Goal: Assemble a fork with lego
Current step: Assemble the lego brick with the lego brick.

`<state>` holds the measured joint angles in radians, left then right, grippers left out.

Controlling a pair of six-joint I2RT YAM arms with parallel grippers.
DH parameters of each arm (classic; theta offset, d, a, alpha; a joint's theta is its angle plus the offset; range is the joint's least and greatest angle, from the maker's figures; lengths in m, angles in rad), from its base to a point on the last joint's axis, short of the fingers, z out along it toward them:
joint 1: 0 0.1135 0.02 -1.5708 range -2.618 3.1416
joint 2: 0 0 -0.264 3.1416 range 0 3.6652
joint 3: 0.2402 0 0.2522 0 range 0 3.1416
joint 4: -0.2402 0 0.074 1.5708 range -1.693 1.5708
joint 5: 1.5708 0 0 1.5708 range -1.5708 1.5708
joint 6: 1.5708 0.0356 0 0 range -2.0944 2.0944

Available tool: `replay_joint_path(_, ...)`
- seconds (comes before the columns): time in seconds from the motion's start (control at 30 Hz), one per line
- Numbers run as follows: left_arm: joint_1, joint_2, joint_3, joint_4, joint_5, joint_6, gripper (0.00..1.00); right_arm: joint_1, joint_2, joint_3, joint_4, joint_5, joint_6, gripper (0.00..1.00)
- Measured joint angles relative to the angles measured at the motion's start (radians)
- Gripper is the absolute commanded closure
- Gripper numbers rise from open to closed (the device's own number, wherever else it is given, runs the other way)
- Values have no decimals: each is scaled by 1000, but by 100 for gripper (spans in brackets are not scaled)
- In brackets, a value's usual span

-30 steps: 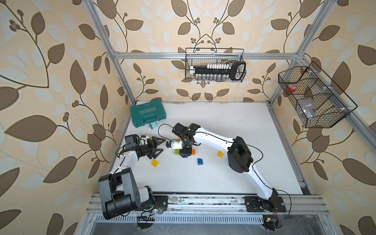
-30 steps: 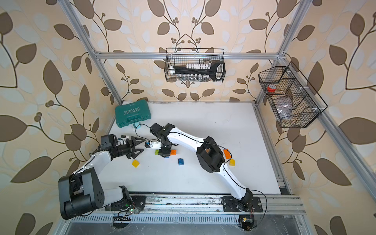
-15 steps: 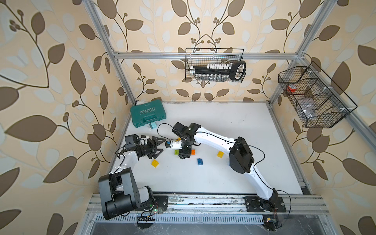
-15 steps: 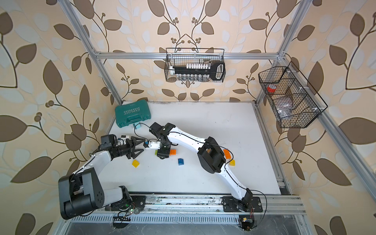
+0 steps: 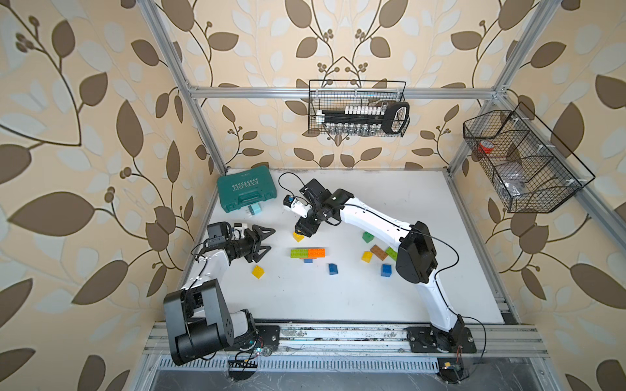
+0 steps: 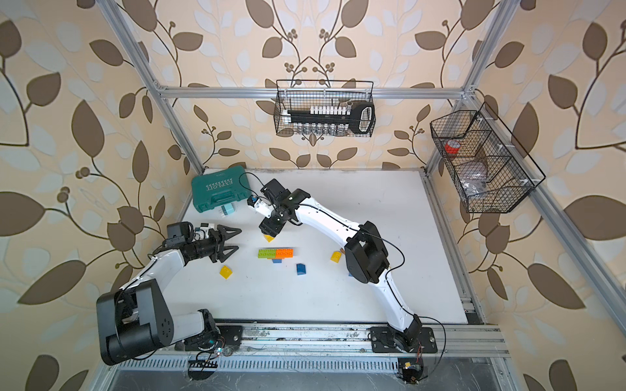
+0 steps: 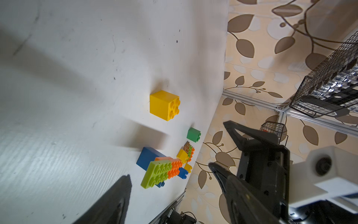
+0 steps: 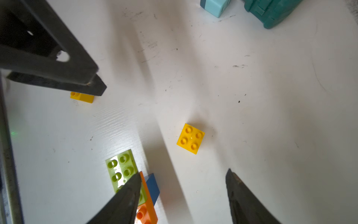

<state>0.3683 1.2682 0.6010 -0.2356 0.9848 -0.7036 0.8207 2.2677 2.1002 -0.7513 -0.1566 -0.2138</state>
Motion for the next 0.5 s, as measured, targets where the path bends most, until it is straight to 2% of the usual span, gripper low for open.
replay_joint_path(0.4,0,19,6,0,-2,3,21,4,132,0,103,26,114,23)
replay_joint_path(0.5,0,24,6,0,-2,4,21,9,156,0,116,38,129,28)
